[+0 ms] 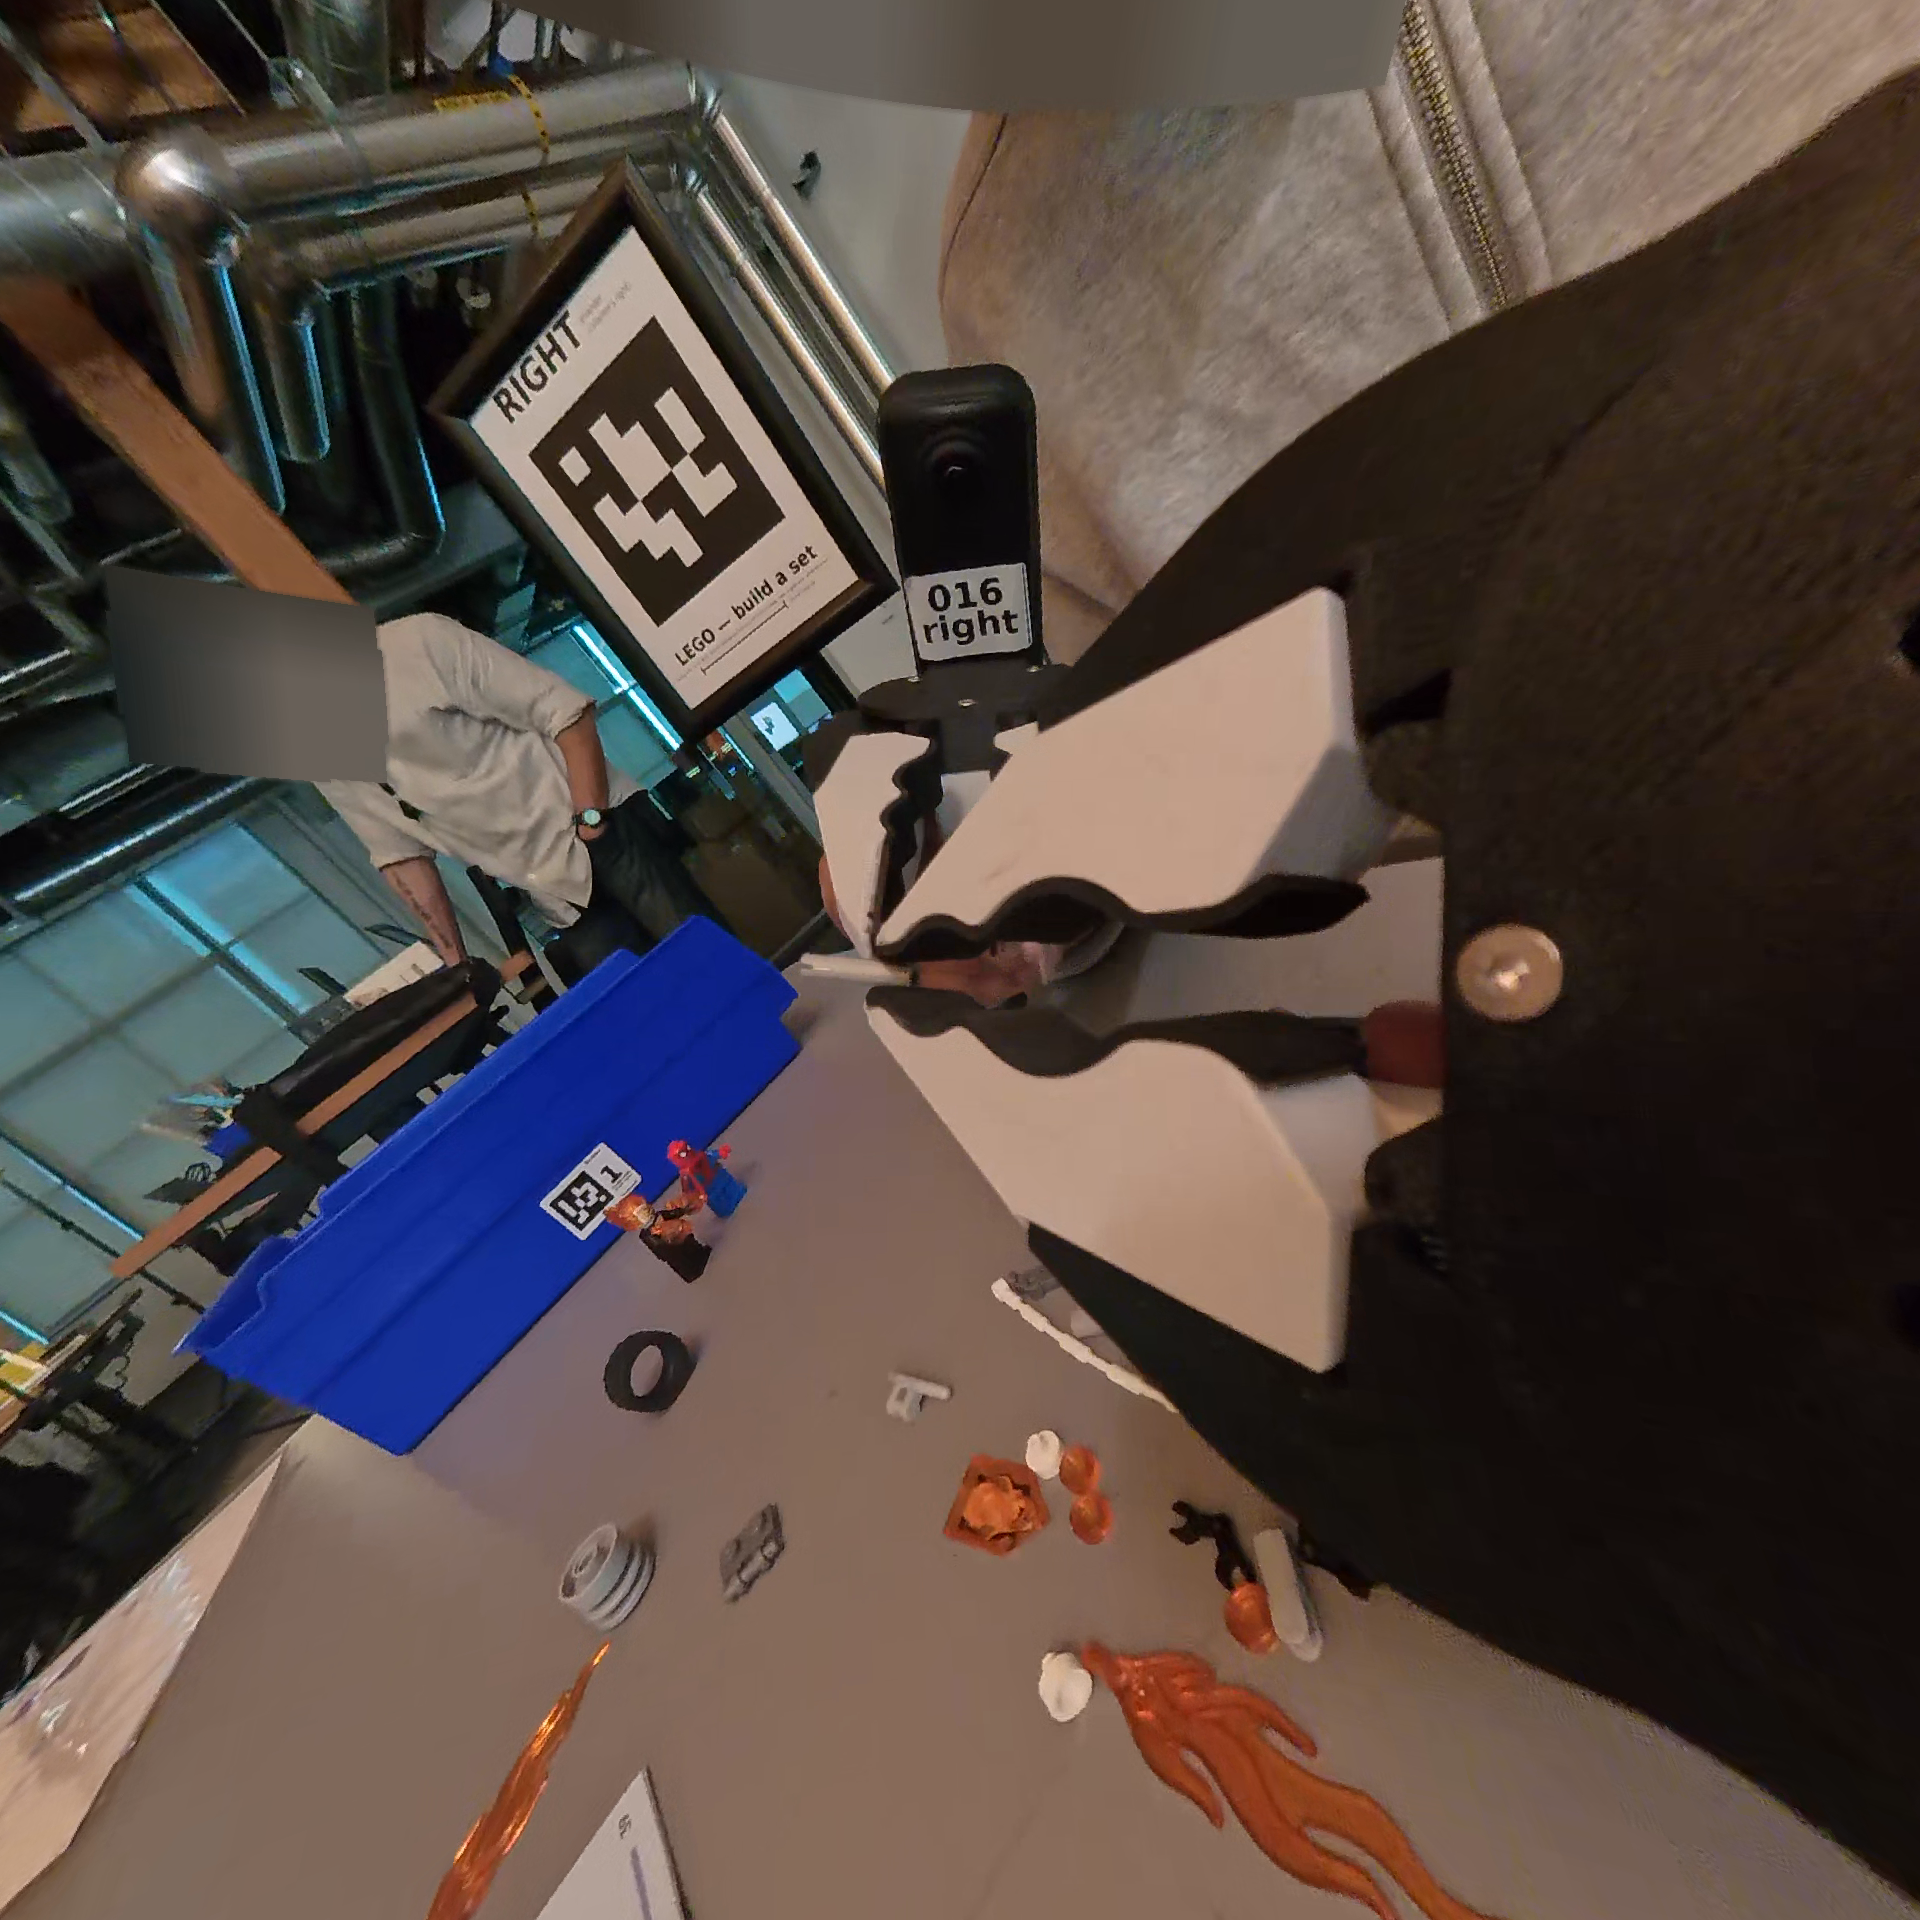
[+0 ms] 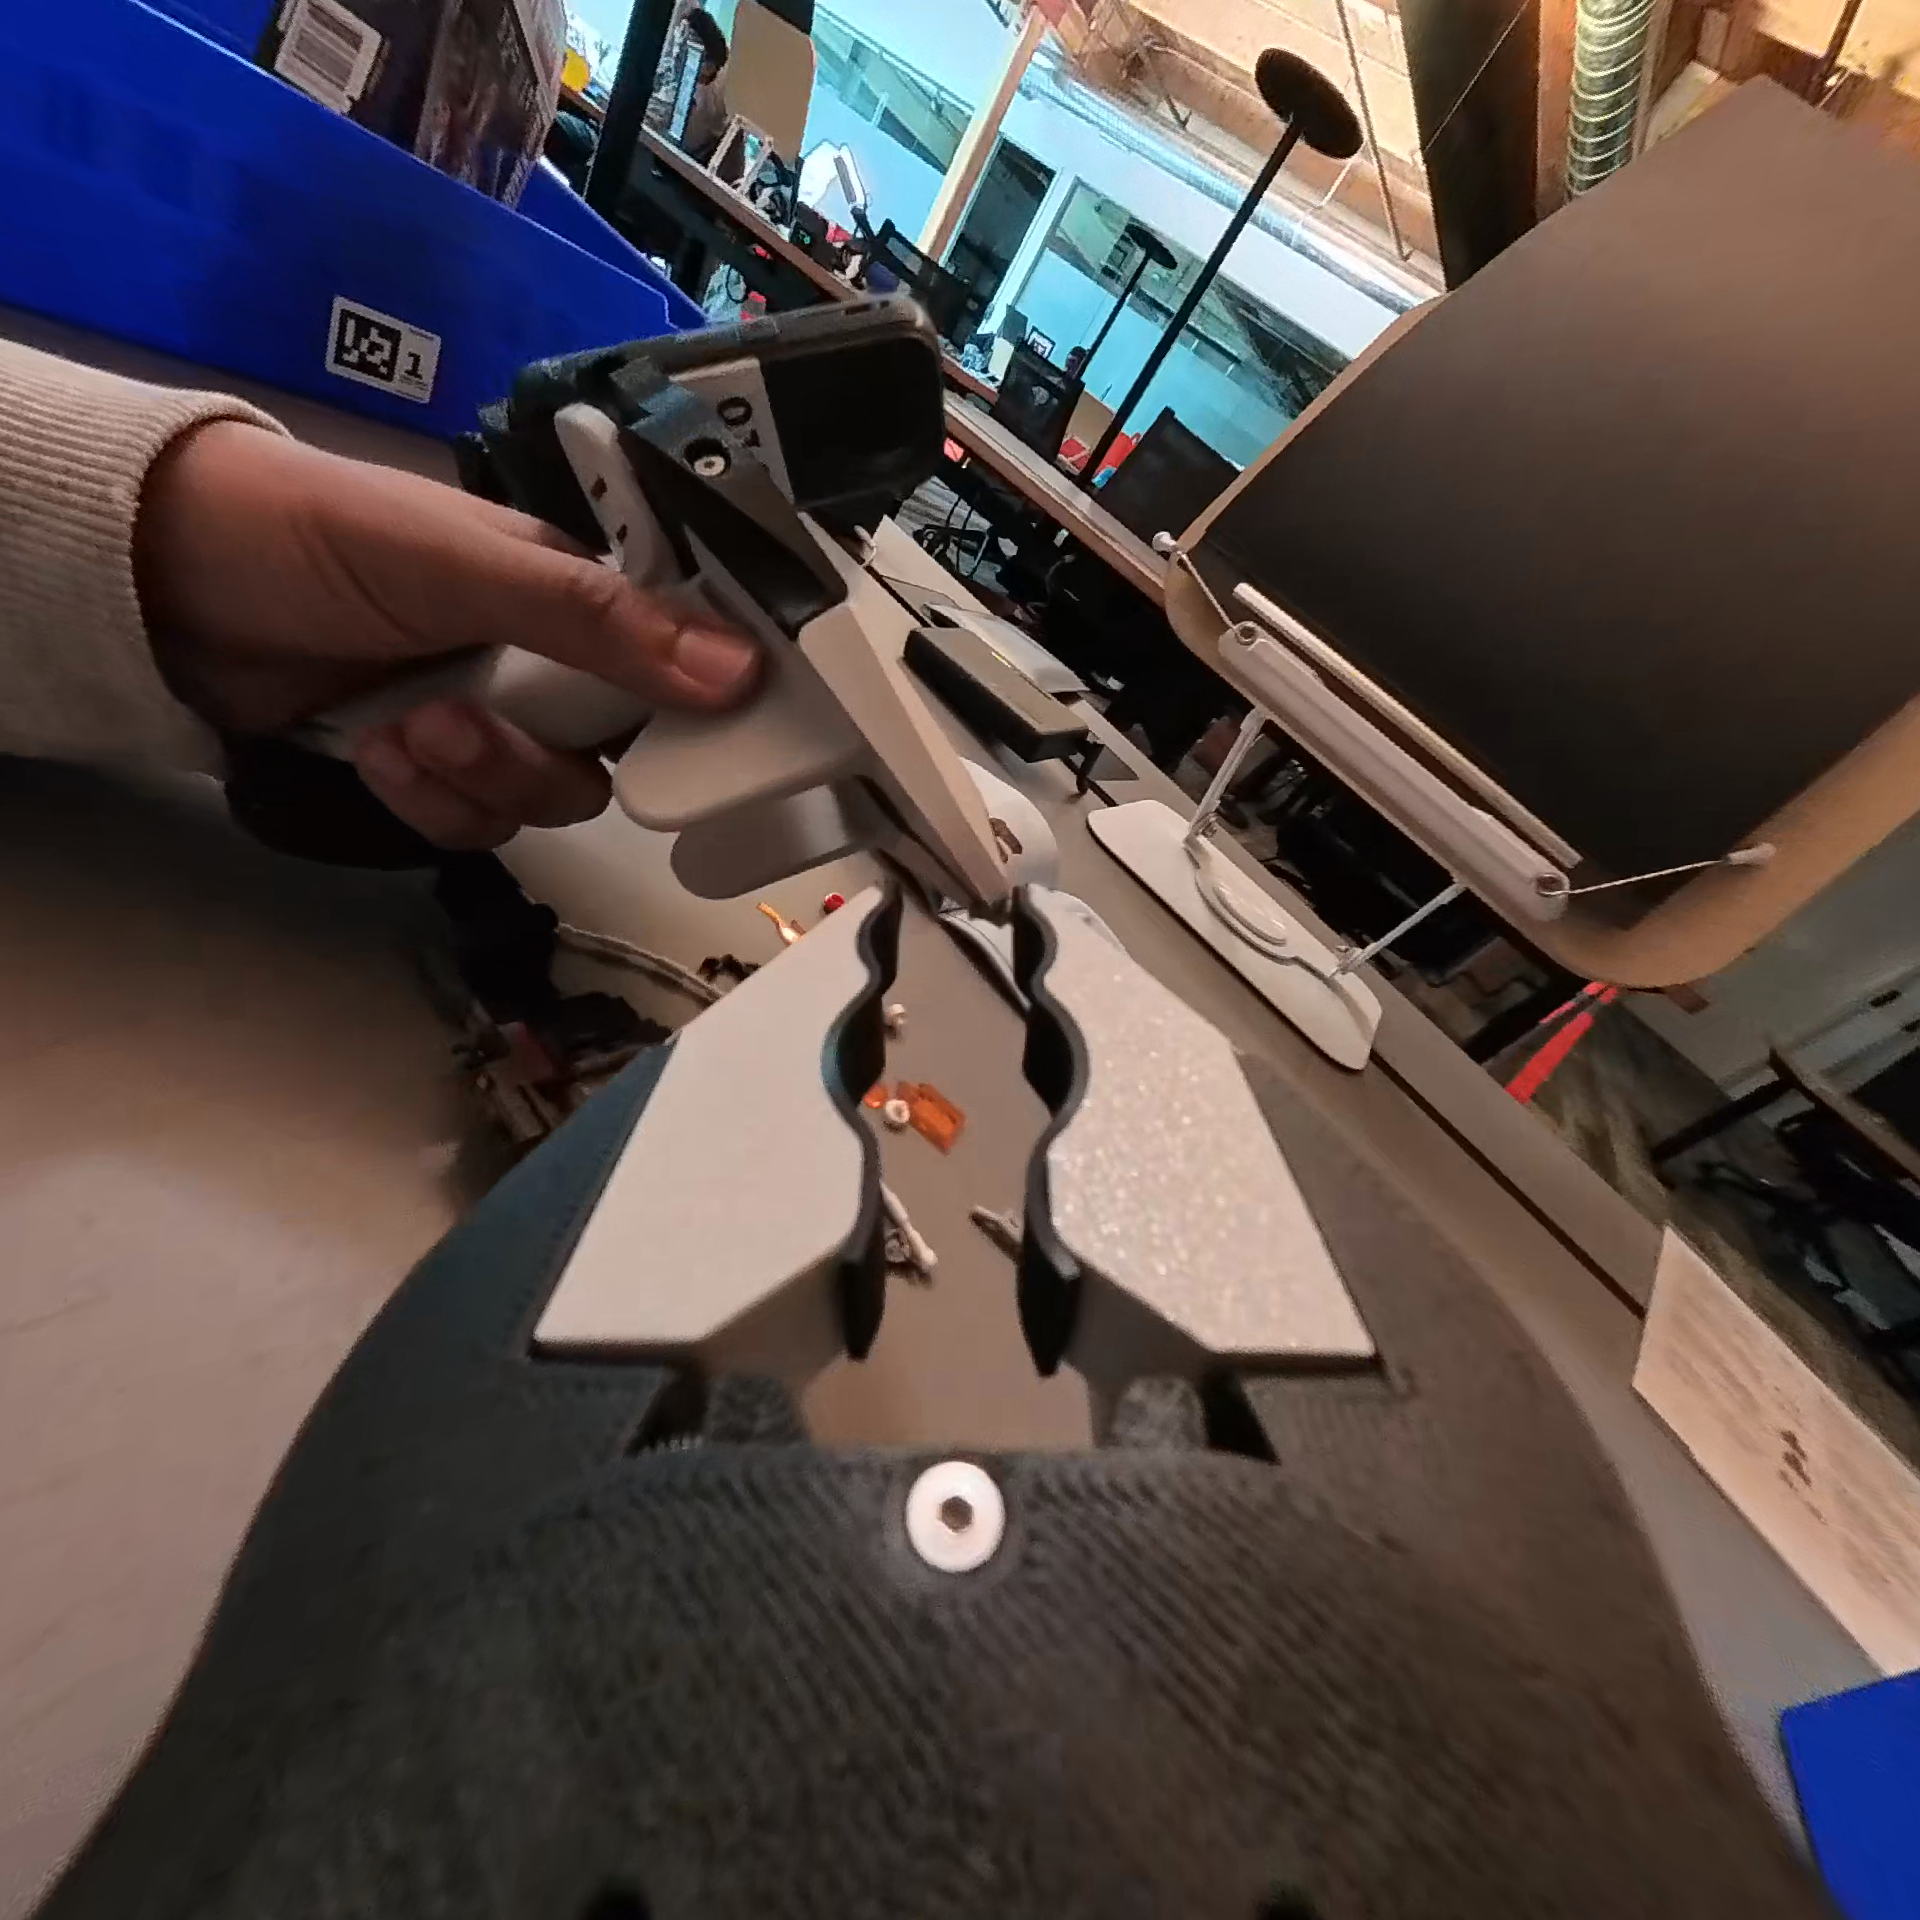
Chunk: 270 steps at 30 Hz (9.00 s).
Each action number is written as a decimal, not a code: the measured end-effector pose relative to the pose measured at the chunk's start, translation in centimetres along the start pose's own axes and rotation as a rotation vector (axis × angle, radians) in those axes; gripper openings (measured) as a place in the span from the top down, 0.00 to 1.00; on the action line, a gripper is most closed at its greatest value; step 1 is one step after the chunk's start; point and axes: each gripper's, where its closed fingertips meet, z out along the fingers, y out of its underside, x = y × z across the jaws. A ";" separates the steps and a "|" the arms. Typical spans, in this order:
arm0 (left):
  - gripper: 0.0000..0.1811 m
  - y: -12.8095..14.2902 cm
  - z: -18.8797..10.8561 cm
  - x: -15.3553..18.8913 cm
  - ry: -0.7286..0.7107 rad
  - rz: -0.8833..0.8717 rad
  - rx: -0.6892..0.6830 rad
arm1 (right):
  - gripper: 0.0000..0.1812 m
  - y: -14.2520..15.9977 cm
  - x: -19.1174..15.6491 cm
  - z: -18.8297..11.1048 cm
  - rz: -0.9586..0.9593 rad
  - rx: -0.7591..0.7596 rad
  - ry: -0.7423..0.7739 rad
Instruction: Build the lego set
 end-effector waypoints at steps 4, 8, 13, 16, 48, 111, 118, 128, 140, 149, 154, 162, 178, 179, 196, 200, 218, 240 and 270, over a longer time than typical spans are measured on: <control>0.99 0.0 0.0 0.0 0.002 0.002 -0.001 | 0.90 0.0 0.2 -0.1 -0.016 -0.003 0.020; 0.99 -0.4 -0.2 0.4 0.036 -0.015 0.026 | 0.89 0.4 0.6 -0.1 -0.021 -0.023 0.044; 0.99 -0.1 -0.1 0.5 0.048 -0.024 0.009 | 0.89 0.5 0.5 0.1 -0.007 -0.029 0.031; 0.99 0.1 0.0 0.5 0.052 -0.029 -0.002 | 0.89 0.5 0.4 0.1 -0.006 -0.028 0.027; 0.99 -1.1 -2.0 1.3 0.165 -0.105 0.058 | 0.88 0.7 3.4 -1.3 0.379 0.076 -0.016; 0.66 9.5 -2.4 -3.1 -0.570 0.517 -0.745 | 0.98 0.1 4.3 -4.4 0.277 0.141 0.045; 0.75 9.8 -2.8 -3.5 -0.529 0.477 -0.809 | 0.98 -0.3 4.3 -4.6 0.302 0.173 0.030; 0.75 9.0 -3.6 -3.7 -0.625 0.300 -0.660 | 0.98 -0.2 4.4 -4.6 0.313 0.174 0.033; 0.77 8.3 -4.4 -2.1 -0.684 -0.012 -0.318 | 0.98 -0.3 4.4 -4.6 0.317 0.180 0.038; 0.72 8.3 -7.9 -0.2 -0.675 0.111 -0.470 | 0.98 -0.4 4.3 -4.6 0.307 0.180 0.035; 0.69 7.7 -8.4 0.8 -0.599 0.480 -0.814 | 0.98 -0.4 4.2 -4.4 0.305 0.179 0.032; 0.69 8.9 -5.8 0.0 -0.413 0.864 -1.336 | 0.98 -0.3 4.9 -4.8 0.372 0.206 0.039; 0.81 9.7 -5.6 -1.9 -0.338 0.597 -1.442 | 0.98 -0.3 5.4 -5.3 0.425 0.232 0.039; 0.81 9.7 -5.8 -1.9 -0.346 0.569 -1.429 | 0.98 -0.3 5.4 -5.3 0.426 0.232 0.039; 0.81 9.3 -7.9 -1.9 -0.537 -0.140 -0.721 | 0.98 -0.2 5.3 -5.3 0.415 0.223 0.038; 0.81 8.6 -7.2 -2.5 -0.515 -0.294 -0.412 | 0.99 -0.2 5.3 -5.3 0.414 0.222 0.039; 0.63 6.4 -6.4 2.9 -0.428 0.207 -0.532 | 0.98 -0.2 5.2 -5.4 0.411 0.223 0.036; 0.75 10.4 -7.1 -2.3 -0.440 0.687 -1.258 | 0.98 -0.3 5.2 -5.6 0.429 0.233 0.026; 0.77 6.3 -6.7 -3.1 -0.768 0.291 -0.623 | 0.98 -0.1 5.0 -5.3 0.410 0.208 0.027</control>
